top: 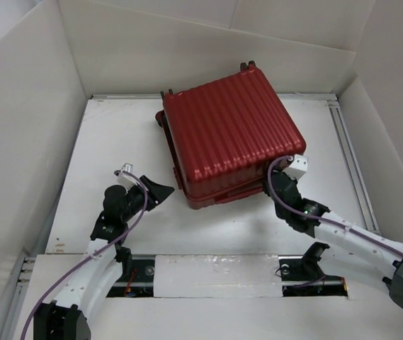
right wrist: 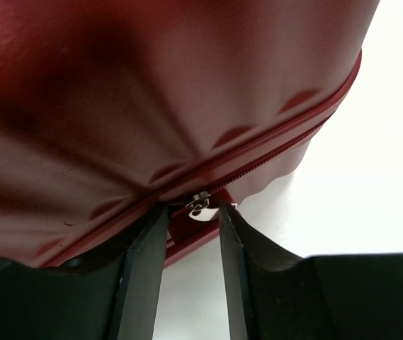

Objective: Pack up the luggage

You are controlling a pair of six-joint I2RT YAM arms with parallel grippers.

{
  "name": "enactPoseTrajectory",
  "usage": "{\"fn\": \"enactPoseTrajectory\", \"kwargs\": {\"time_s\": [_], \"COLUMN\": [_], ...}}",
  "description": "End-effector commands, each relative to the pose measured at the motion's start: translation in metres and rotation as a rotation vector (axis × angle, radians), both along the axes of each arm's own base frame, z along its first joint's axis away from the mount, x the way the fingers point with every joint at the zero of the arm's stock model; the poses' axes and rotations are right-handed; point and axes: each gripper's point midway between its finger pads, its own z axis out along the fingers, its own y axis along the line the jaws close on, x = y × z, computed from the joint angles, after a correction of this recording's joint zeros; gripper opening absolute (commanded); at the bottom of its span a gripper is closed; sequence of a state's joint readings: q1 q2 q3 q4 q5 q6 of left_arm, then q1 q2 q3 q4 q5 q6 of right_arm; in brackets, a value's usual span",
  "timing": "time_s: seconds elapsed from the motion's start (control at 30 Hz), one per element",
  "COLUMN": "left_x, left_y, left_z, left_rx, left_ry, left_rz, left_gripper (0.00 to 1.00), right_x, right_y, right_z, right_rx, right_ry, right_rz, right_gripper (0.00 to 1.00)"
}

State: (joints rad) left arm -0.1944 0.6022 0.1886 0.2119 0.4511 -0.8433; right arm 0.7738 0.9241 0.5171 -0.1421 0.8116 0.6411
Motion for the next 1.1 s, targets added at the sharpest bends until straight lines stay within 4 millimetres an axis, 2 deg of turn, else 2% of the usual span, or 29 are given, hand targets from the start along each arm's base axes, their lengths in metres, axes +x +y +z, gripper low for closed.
{"fn": "enactPoseTrajectory", "kwargs": {"time_s": [0.0,0.07,0.13,0.17,0.2,0.23,0.27,0.3,0.33,0.4,0.5,0.53,0.6,0.63,0.7,0.73,0.77,0.8,0.83,0.87,0.9,0.93,0.97,1.0,1.07], "left_x": [0.001,0.001,0.001,0.000,0.000,0.001,0.001,-0.001,0.001,0.002,0.003,0.005,0.005,0.004,0.003,0.003,0.002,0.004,0.004,0.002,-0.002,-0.002,-0.001,0.001,0.007], "left_y": [-0.002,-0.002,-0.002,-0.002,-0.002,-0.002,0.000,0.000,0.001,0.003,0.005,0.005,0.004,0.002,-0.003,-0.006,-0.003,-0.003,-0.003,-0.005,-0.008,-0.010,-0.011,-0.012,-0.010], "left_z": [0.011,0.011,0.014,0.013,0.013,0.020,0.021,0.018,0.026,0.026,0.029,0.028,0.025,0.018,0.019,0.019,0.011,0.015,0.017,0.012,0.013,0.013,0.022,0.029,0.027], "left_rx": [-0.016,-0.016,-0.018,-0.017,-0.017,-0.021,-0.018,-0.016,-0.018,-0.014,-0.012,-0.012,-0.012,-0.002,0.005,0.016,0.035,0.042,0.041,0.041,0.005,-0.002,-0.035,-0.050,-0.060], "left_ry": [-0.063,-0.063,-0.072,-0.067,-0.067,-0.088,-0.092,-0.079,-0.104,-0.108,-0.121,-0.120,-0.107,-0.084,-0.088,-0.083,-0.054,-0.065,-0.074,-0.070,-0.060,-0.073,-0.087,-0.109,-0.097], "left_rz": [-0.015,-0.015,-0.016,-0.015,-0.015,-0.016,-0.005,-0.005,0.005,0.020,0.035,0.035,0.026,0.008,-0.033,-0.049,-0.040,-0.027,-0.027,-0.036,-0.043,-0.054,-0.045,-0.043,-0.016], "left_gripper": [0.52,0.50,0.50,0.49,0.49,0.49,0.49,0.49,0.48,0.48,0.48,0.48,0.49,0.49,0.51,0.52,0.52,0.58,0.65,0.66,0.68,0.68,0.69,0.69,0.69], "right_x": [0.029,0.035,0.042,0.044,0.047,0.049,0.052,0.053,0.055,0.056,0.044,0.040,0.028,0.027,0.017,0.010,0.003,-0.004,-0.011,-0.014,-0.015,-0.016,-0.016,-0.015,-0.010], "right_y": [0.003,0.008,0.009,0.009,0.012,0.012,0.016,0.017,0.020,0.037,0.067,0.070,0.066,0.060,0.047,0.060,0.061,0.071,0.078,0.080,0.065,0.065,0.048,0.042,0.034], "right_z": [0.041,0.038,0.042,0.038,0.042,0.041,0.044,0.043,0.049,0.055,0.081,0.097,0.106,0.124,0.127,0.128,0.135,0.136,0.124,0.120,0.097,0.091,0.071,0.066,0.057], "right_rx": [0.046,0.029,0.024,0.008,0.017,-0.006,-0.010,-0.018,-0.017,0.006,0.038,0.042,-0.017,-0.015,-0.003,0.031,0.082,0.133,0.149,0.170,0.163,0.173,0.149,0.164,0.209], "right_ry": [-0.181,-0.178,-0.179,-0.167,-0.177,-0.177,-0.182,-0.183,-0.202,-0.221,-0.283,-0.316,-0.297,-0.309,-0.282,-0.284,-0.306,-0.315,-0.294,-0.286,-0.230,-0.208,-0.189,-0.187,-0.164], "right_rz": [-0.032,-0.009,-0.013,-0.022,-0.023,-0.015,-0.002,0.001,0.017,0.106,0.231,0.235,0.198,0.164,0.144,0.239,0.274,0.321,0.371,0.377,0.294,0.286,0.207,0.183,0.170], "right_gripper": [0.41,0.31,0.29,0.23,0.20,0.17,0.13,0.03,0.00,0.00,0.00,0.00,0.00,0.00,0.00,0.00,0.00,0.00,0.00,0.00,0.00,0.00,0.00,0.00,0.00]}}
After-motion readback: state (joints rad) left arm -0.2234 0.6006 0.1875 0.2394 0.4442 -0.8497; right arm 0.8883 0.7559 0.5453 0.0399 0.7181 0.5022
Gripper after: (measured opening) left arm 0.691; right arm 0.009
